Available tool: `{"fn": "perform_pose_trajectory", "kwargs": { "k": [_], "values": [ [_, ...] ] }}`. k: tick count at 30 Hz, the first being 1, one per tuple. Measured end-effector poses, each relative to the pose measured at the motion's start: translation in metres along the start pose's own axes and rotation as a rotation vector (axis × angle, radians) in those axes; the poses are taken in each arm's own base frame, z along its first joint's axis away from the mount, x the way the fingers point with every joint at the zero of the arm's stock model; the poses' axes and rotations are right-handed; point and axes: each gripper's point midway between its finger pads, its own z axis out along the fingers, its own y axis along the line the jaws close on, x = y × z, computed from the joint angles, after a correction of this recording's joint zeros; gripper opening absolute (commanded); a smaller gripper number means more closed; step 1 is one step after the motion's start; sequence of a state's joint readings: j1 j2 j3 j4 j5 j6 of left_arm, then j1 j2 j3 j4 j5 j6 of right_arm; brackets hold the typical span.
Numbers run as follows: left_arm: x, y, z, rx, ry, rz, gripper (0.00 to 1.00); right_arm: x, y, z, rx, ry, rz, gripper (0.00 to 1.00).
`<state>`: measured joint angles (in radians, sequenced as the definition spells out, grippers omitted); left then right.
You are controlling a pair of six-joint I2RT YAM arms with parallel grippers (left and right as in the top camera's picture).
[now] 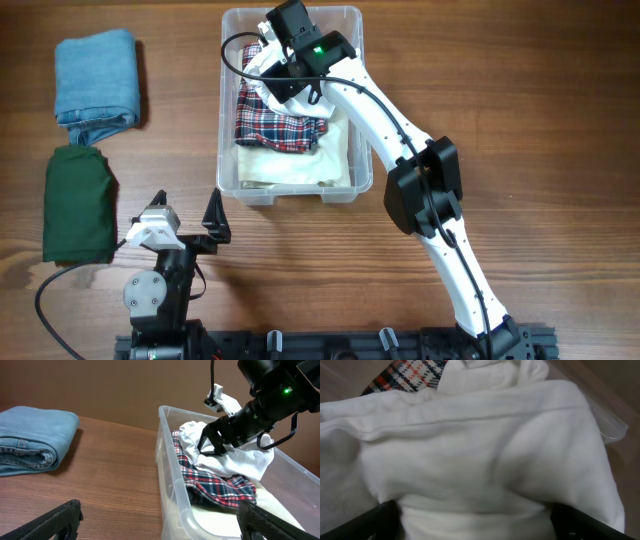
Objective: Pack container
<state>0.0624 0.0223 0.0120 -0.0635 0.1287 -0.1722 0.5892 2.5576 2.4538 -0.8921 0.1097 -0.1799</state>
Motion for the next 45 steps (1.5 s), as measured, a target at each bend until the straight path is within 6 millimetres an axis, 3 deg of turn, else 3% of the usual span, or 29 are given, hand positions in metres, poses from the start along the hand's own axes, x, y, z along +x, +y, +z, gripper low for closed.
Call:
{"fn": "perform_pose_trajectory", "kwargs": {
  "k": [4,7,14,16,18,22,26,31,37,45],
  "values": [
    [0.0,0.0,0.0,0.0,0.0,0.0,1.0,-0.008,-0.003,-0.017,0.004,-0.022,-0.006,1.0],
    [0.0,0.0,0.0,0.0,0.0,0.0,1.0,-0.025,-0.01,-0.051,0.013,-0.074,0.0,1.0],
    [0.0,0.0,0.0,0.0,0.0,0.0,1.0,-0.079,-0.043,-0.195,0.063,-0.327,0.067,1.0],
    [0.0,0.0,0.0,0.0,0.0,0.0,1.0,-0.08,-0.059,-0.231,0.078,-0.373,0.126,1.0],
    [0.0,0.0,0.0,0.0,0.0,0.0,1.0,-0.075,-0.078,-0.25,0.097,-0.386,0.197,1.0],
    [0.0,0.0,0.0,0.0,0.0,0.0,1.0,-0.044,-0.128,-0.253,0.14,-0.325,0.385,1.0],
    [0.0,0.0,0.0,0.0,0.0,0.0,1.0,0.006,-0.188,-0.246,0.207,-0.223,0.617,1.0],
    [0.0,0.0,0.0,0.0,0.0,0.0,1.0,0.057,-0.245,-0.251,0.288,-0.155,0.806,1.0],
    [0.0,0.001,0.0,-0.004,-0.001,0.0,1.0,0.1,-0.271,-0.256,0.333,-0.067,0.908,1.0],
    [-0.006,-0.001,0.0,0.003,-0.023,0.003,1.0,0.11,-0.273,-0.257,0.337,-0.037,0.921,1.0]
  ]
}}
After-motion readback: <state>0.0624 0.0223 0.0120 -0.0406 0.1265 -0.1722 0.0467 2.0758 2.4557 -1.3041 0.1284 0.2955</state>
